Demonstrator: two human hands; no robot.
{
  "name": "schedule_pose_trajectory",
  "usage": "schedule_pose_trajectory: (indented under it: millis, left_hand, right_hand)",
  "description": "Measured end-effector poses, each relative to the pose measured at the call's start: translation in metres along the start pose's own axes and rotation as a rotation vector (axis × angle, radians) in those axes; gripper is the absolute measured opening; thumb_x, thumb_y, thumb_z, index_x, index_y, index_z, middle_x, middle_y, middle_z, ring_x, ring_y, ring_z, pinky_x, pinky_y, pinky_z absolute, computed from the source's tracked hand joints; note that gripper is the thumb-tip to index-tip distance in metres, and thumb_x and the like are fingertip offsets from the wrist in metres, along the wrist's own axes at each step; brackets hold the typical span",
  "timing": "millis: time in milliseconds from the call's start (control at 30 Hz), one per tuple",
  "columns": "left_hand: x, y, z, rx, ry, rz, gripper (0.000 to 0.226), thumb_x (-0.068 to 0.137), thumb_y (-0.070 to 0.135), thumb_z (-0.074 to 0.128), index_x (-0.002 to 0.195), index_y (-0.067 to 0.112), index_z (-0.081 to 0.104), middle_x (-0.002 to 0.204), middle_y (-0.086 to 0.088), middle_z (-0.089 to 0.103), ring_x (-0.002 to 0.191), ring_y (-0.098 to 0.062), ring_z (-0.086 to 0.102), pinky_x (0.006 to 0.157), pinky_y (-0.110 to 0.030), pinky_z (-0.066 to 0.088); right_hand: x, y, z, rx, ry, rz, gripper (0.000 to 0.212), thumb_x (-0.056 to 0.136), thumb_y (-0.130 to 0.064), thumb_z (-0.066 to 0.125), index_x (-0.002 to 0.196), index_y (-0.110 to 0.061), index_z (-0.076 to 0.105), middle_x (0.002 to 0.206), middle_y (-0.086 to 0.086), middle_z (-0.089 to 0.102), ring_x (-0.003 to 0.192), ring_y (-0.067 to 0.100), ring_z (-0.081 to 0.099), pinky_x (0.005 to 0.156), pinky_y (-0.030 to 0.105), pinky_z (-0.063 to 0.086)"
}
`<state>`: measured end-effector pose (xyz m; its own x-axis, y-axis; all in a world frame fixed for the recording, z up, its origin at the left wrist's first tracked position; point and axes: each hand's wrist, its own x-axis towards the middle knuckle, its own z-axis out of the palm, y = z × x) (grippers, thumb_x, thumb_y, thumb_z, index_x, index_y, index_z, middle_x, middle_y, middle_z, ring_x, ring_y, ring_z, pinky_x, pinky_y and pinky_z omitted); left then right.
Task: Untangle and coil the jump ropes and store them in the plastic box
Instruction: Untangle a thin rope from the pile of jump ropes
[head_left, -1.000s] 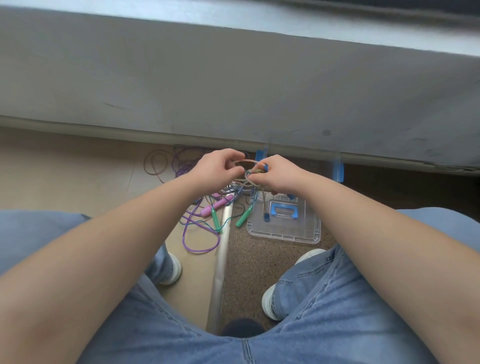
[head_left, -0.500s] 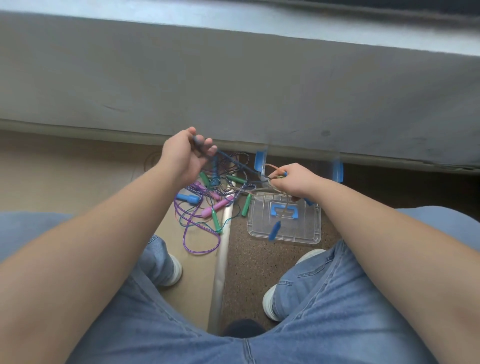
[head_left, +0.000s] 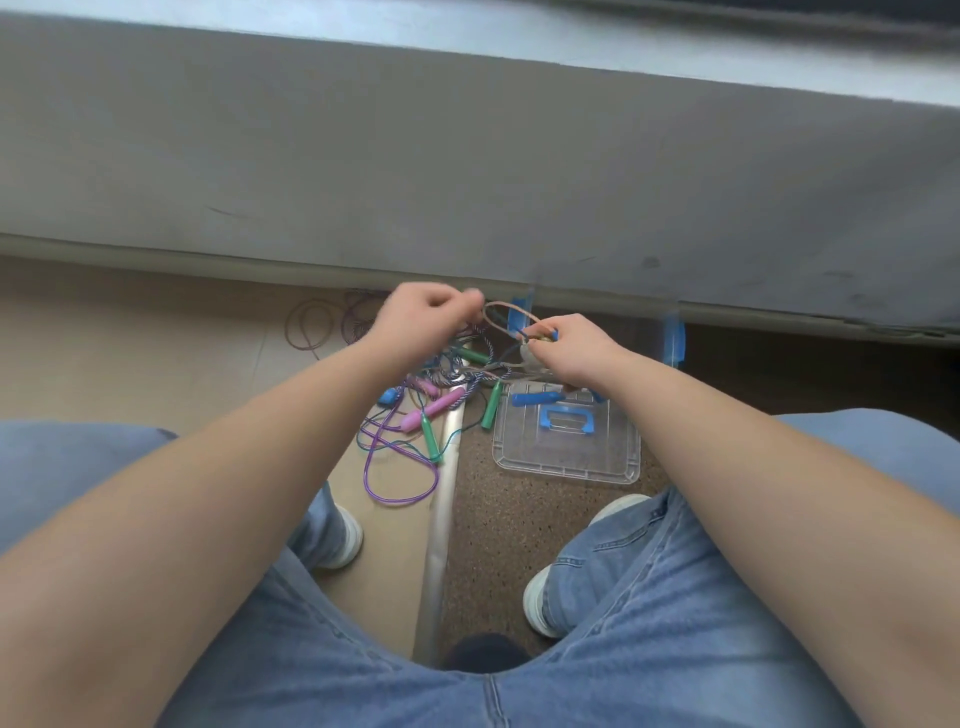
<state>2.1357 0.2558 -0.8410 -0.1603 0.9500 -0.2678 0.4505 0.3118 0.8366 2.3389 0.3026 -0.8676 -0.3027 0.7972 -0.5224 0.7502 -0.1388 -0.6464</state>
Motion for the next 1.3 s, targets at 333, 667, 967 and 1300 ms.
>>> schedule_pose_trajectory:
  millis: [333,667,967,1300]
  left_hand:
    - [0.013,-0.019,-0.029,-0.157,0.222,-0.281,0.027,0.092,0.030,0.054,0.071,0.020,0.068,0.071,0.003,0.063,0.069,-0.015,0.061,0.081,-0.028,0.051]
    - [-0.002,-0.020,0.001,0.023,-0.186,-0.101,0.024,0.089,0.034,0.057,0.109,0.040,0.069,0.106,0.015,0.072,0.097,-0.008,0.066,0.085,-0.029,0.052]
    - [0.000,-0.011,0.006,0.061,-0.120,0.030,0.014,0.090,0.028,0.065,0.092,0.036,0.076,0.066,0.012,0.069,0.049,-0.002,0.051,0.050,-0.021,0.045]
    - [0.014,-0.024,-0.011,0.012,0.223,-0.367,0.051,0.081,0.015,0.051,0.128,0.030,0.065,0.112,0.000,0.067,0.094,-0.028,0.067,0.078,-0.032,0.053]
  right_hand:
    - [-0.009,0.011,-0.009,0.366,-0.351,0.166,0.034,0.095,-0.003,0.045,0.104,-0.019,0.074,0.061,0.002,0.043,0.052,0.015,0.040,0.057,0.033,0.052]
    - [-0.010,-0.008,0.000,0.248,-0.369,0.001,0.030,0.093,-0.006,0.047,0.092,-0.017,0.075,0.053,-0.002,0.047,0.048,0.016,0.043,0.053,0.032,0.047]
    - [-0.008,-0.014,-0.001,0.042,-0.310,-0.023,0.025,0.092,-0.009,0.049,0.094,-0.016,0.073,0.064,0.003,0.047,0.055,0.017,0.042,0.054,0.032,0.045]
    - [-0.006,0.002,-0.002,-0.103,-0.210,0.039,0.024,0.099,-0.024,0.052,0.103,-0.013,0.074,0.064,-0.001,0.050,0.054,0.015,0.042,0.056,0.029,0.043]
